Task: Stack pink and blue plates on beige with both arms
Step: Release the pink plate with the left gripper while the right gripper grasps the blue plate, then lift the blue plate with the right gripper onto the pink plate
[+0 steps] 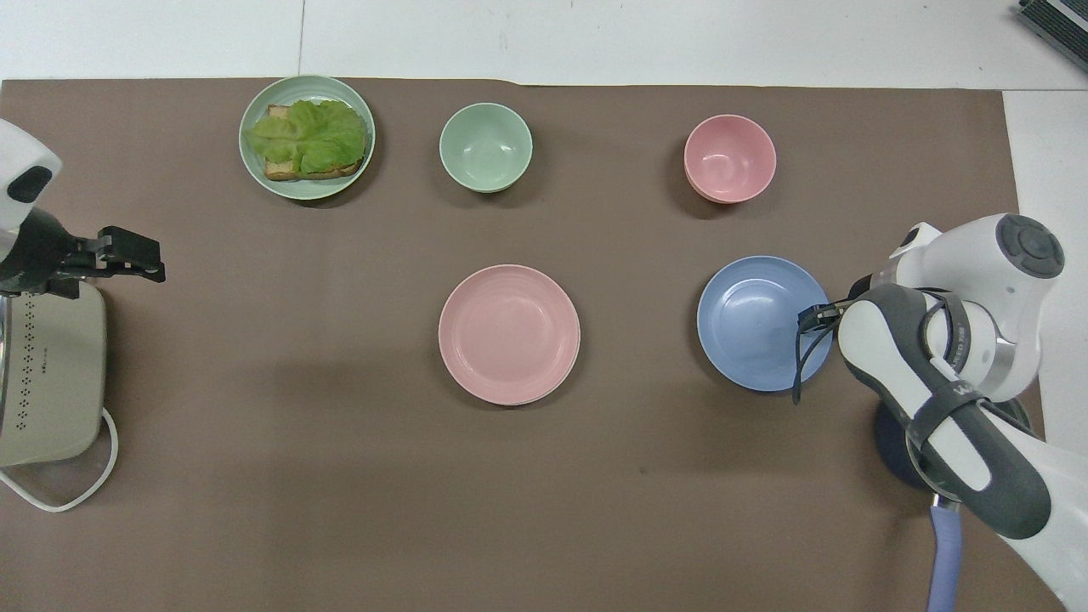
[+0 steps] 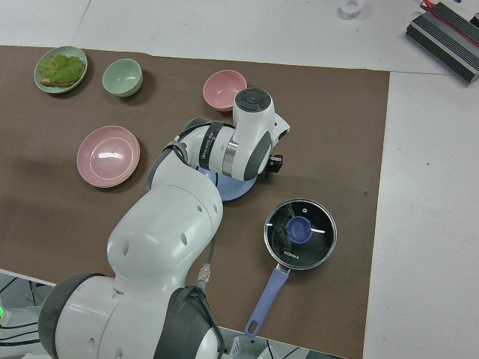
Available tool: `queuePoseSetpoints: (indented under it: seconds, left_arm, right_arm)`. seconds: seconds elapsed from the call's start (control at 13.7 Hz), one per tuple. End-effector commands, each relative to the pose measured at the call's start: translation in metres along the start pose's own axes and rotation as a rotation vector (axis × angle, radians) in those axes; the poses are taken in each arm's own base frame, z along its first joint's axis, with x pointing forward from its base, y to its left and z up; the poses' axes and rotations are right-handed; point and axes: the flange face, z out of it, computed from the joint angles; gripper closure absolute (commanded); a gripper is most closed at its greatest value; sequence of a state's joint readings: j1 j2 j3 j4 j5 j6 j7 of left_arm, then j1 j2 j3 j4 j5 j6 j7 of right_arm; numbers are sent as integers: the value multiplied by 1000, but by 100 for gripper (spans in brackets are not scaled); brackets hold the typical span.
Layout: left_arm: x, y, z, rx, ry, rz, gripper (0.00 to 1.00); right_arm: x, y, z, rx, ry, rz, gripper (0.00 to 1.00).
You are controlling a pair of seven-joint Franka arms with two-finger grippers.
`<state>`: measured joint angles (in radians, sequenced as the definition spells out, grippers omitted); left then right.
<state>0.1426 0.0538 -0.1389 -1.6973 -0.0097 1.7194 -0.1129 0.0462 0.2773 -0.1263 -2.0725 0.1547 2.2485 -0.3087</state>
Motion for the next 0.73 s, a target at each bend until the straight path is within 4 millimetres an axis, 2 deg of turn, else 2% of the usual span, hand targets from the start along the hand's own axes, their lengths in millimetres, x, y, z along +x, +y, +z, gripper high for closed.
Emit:
queuePoseSetpoints:
  seconds: [0.0, 0.07, 0.29, 0.51, 0.66]
  left_arm:
    - [-2, -2, -31, 50, -3, 30, 0]
    - [-4, -1, -42, 49, 0, 32, 0]
    - [-19, 4, -73, 41, 22, 29, 0]
    - [-23, 7, -75, 41, 24, 29, 0]
    - [-22, -2, -76, 40, 27, 15, 0]
  right_arm:
    - [-1, -3, -5, 23, 10, -11, 96]
    - [0, -3, -7, 25, 7, -5, 100]
    - [9, -10, -33, 44, -24, 0, 100]
    - [18, -17, -75, 58, -39, -20, 100]
    - [20, -23, -102, 61, -31, -20, 100]
